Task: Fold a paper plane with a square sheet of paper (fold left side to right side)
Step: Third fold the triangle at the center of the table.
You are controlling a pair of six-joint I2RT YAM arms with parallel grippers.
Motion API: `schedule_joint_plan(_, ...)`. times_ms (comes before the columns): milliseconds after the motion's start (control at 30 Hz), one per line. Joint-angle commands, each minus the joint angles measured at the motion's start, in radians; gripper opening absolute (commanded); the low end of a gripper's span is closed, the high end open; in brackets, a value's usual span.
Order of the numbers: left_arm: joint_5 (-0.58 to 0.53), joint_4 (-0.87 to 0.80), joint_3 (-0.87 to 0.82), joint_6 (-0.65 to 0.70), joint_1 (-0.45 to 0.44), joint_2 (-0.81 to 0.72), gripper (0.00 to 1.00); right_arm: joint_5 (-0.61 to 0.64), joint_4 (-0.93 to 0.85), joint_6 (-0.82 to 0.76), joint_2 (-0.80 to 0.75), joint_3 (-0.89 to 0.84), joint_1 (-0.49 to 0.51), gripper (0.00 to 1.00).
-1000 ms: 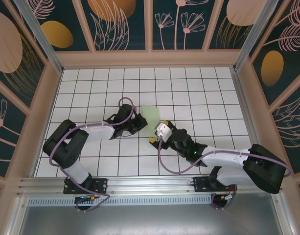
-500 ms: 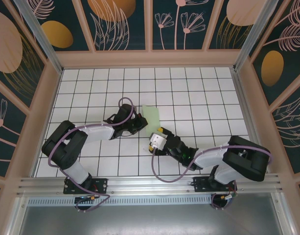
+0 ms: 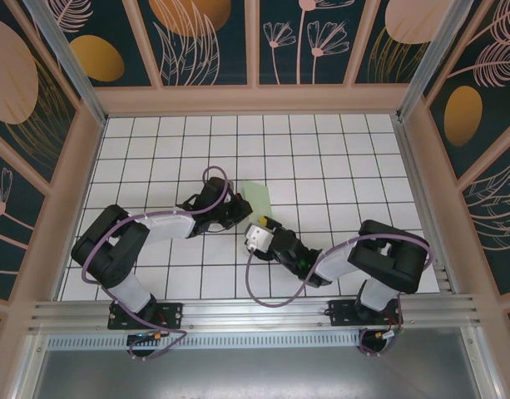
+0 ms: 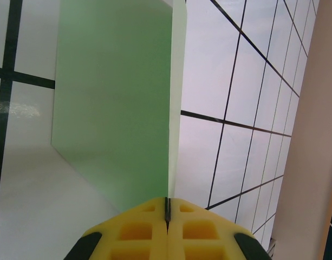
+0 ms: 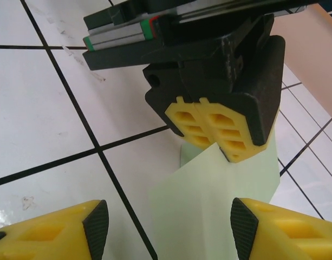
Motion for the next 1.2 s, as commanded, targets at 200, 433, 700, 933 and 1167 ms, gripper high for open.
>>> schedule_joint_plan(200, 0.016, 0.025, 0.008, -0.024, -0.007, 0.017, 0.0, 0.014, 0.027, 0.018, 0.001, 0.031, 0.006, 0.56)
schedule_joint_plan(433, 0.014, 0.019, 0.007, -0.022, -0.011, 0.022, 0.0, 0.008, 0.015, 0.027, -0.004, 0.045, 0.006, 0.47)
schedule_joint_plan(700, 0.012, 0.016, 0.005, -0.019, -0.01, 0.027, 0.0, -0.001, -0.017, 0.03, -0.017, 0.051, 0.006, 0.32)
schedule_joint_plan(933, 0.013, 0.016, 0.005, -0.016, -0.011, 0.029, 0.0, -0.003, -0.046, 0.04, -0.021, 0.052, 0.004, 0.18)
schedule_joint_plan(1167, 0.009, -0.003, 0.014, -0.004, -0.012, 0.029, 0.0, -0.004, -0.069, 0.053, -0.032, 0.055, -0.001, 0.0)
